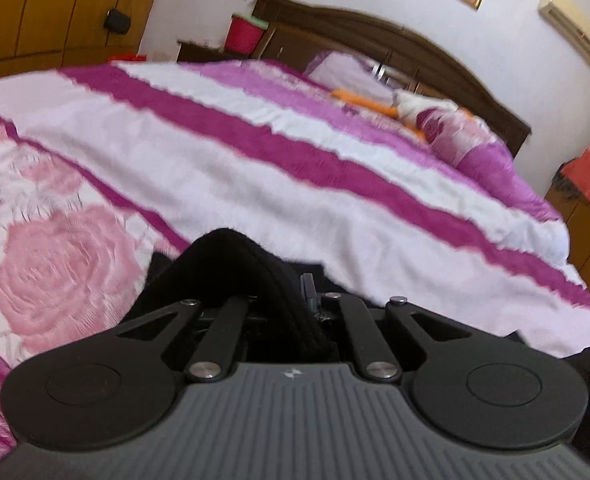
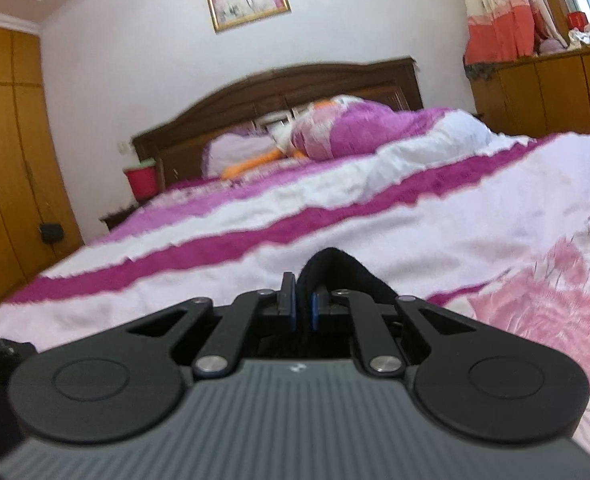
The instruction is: Fold small clothes
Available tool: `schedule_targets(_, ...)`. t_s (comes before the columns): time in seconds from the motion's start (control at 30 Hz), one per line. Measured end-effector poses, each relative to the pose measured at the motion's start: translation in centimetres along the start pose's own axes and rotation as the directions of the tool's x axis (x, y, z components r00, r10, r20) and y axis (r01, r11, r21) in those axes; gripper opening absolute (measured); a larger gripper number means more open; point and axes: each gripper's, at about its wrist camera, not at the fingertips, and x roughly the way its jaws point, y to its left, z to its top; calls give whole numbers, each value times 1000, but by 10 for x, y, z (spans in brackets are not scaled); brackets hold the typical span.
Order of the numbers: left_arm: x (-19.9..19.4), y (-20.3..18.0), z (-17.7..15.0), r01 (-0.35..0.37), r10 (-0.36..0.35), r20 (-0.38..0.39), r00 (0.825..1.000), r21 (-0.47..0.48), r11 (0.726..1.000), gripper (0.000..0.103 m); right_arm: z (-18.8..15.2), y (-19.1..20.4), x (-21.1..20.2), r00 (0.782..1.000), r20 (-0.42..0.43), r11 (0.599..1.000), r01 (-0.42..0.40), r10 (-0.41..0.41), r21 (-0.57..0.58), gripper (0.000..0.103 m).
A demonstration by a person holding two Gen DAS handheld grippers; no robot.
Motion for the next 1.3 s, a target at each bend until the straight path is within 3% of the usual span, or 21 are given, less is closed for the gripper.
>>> schedule_targets(0.2, 25, 11, -12, -3, 3, -47, 999, 9, 1000, 7, -18, -13, 28, 989, -146, 999, 19, -12, 49, 12)
schedule_targets(0.33, 14, 11, -9, 35, -32, -56, 998, 55, 998, 8, -14, -20, 32, 978, -208, 995, -9, 30, 102, 12)
schedule_targets(0.43, -5, 10, -7, 87, -78, -72, 994, 133, 987, 17, -7, -23, 20, 969, -236, 994, -49, 70, 93, 17)
schedule_targets(0.63, -44, 12, -20, 191, -152, -141, 978, 332, 924, 22, 1, -33, -15, 957, -267, 993, -121, 116, -1, 18)
schedule_targets(0.8, -59, 14, -36, 231, -179, -167, 970, 383, 895, 22, -9, -32, -37, 937, -312, 977, -195, 159, -88, 18)
schedule_targets(0.9, -61, 8, -45, 251, -193, -174, 966, 431, 867, 22, -19, -17, -36, 941, -319, 950, -196, 113, -242, 17)
schedule_targets(1.0, -55, 2, -44, 261, -199, -181, 963, 449, 855, 22, -16, -11, -28, 943, -315, 943, -196, 105, -270, 17)
schedule_targets(1.13, -33, 1, -30, 253, -202, -162, 966, 424, 870, 22, -4, -14, -8, 943, -308, 952, -201, 124, -231, 17)
schedule_targets(1.3, -2, -6, -5, 165, -141, -91, 986, 379, 911, 22, 11, -15, 14, 953, -264, 968, -194, 147, -162, 17)
